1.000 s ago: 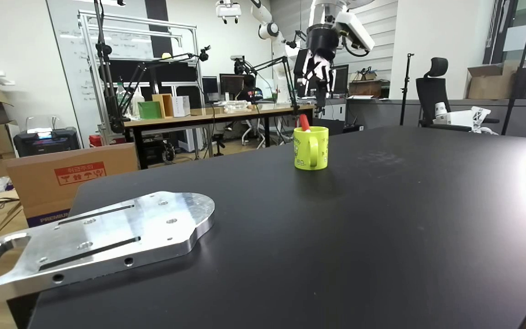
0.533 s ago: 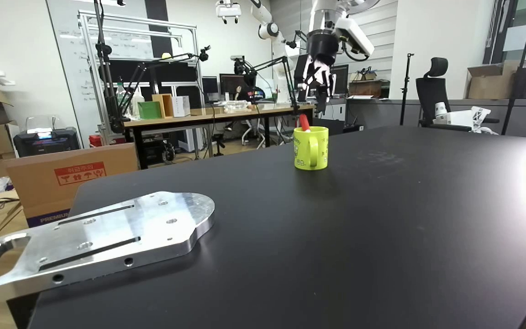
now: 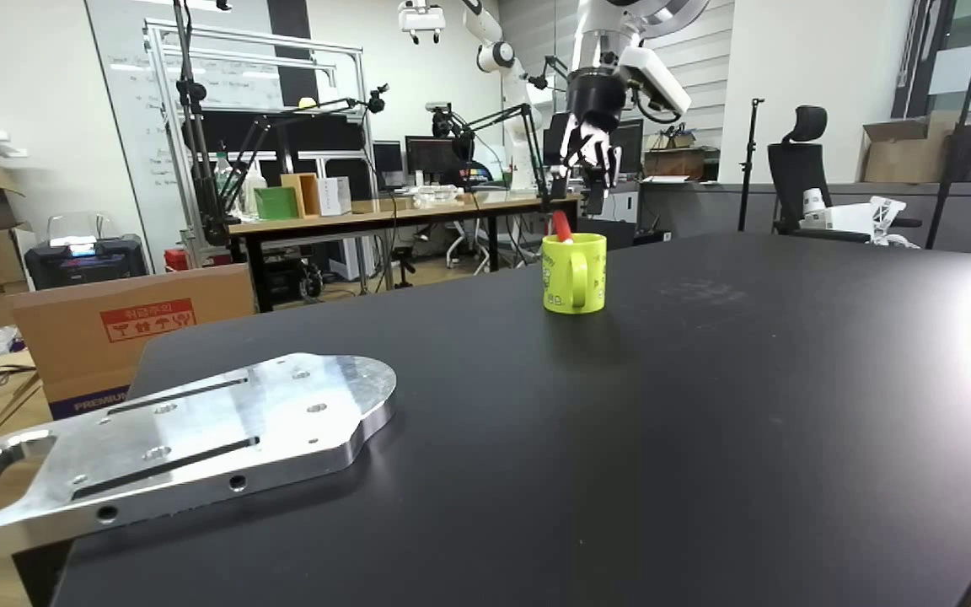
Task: Take the orange marker out of the yellow cup
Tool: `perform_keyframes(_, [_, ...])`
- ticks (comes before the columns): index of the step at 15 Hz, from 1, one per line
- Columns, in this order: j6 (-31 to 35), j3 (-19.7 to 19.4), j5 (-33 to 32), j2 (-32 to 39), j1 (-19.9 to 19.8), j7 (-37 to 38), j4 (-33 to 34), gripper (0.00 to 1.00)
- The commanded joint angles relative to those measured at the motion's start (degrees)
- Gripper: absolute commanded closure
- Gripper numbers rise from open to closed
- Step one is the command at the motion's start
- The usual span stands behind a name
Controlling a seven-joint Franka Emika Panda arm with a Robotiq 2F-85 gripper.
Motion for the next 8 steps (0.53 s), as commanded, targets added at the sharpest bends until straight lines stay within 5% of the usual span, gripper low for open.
perform_keyframes(1, [2.1, -0.5, -1.1, 2.4, 0.8, -0.5, 4.1, 0.0])
perform_keyframes(8, [4.3, -0.2, -1.1, 2.8, 1.1, -1.2, 3.4, 0.0])
